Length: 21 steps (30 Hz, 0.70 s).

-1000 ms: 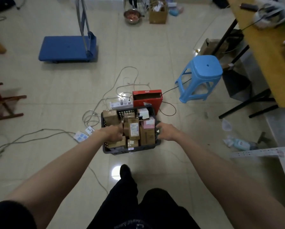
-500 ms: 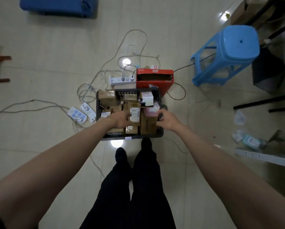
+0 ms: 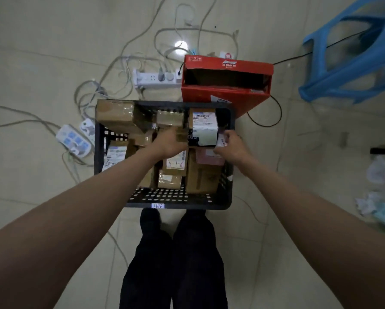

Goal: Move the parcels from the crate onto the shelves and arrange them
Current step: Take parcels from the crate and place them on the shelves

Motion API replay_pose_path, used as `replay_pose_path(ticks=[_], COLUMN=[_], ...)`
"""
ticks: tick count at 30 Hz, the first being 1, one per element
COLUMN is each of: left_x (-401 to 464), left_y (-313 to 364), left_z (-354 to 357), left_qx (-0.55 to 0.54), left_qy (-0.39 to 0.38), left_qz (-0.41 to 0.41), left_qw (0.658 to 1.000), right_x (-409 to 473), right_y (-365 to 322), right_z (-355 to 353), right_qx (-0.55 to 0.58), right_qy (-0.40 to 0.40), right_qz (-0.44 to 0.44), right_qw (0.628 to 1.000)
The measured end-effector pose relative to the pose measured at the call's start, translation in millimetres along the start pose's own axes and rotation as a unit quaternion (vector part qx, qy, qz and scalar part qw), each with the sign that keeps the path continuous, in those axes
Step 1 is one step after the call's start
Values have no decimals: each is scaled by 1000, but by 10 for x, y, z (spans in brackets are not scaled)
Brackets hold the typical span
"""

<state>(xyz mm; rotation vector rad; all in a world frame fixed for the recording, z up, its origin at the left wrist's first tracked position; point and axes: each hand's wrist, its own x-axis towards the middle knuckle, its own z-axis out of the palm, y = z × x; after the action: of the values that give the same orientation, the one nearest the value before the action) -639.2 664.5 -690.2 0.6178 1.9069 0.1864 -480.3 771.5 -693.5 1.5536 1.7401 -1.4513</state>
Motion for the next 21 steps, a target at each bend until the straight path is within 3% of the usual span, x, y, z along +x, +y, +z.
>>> replay_pose_path(ticks=[4,8,13,21], left_x=[477,308,-372,-1966], left_y=[-94,-137,-249,-74], left_z=[328,488,332,-109], left_qx=[-138,-186,-179,-212], left_qy=[-7,-5,-7,14], left_qz=[0,33,34,76], left_qw=[990,982,983,974], right_x=[431,323,-339,-1720], right_y=[117,194,152,-127], right_z=[188,350,349,132], right_qx=[31,78,127,268], right_qy=[1,6,-17,-10], right_qz=[-14,-49,-50,29], right_qw=[999,996,990,963])
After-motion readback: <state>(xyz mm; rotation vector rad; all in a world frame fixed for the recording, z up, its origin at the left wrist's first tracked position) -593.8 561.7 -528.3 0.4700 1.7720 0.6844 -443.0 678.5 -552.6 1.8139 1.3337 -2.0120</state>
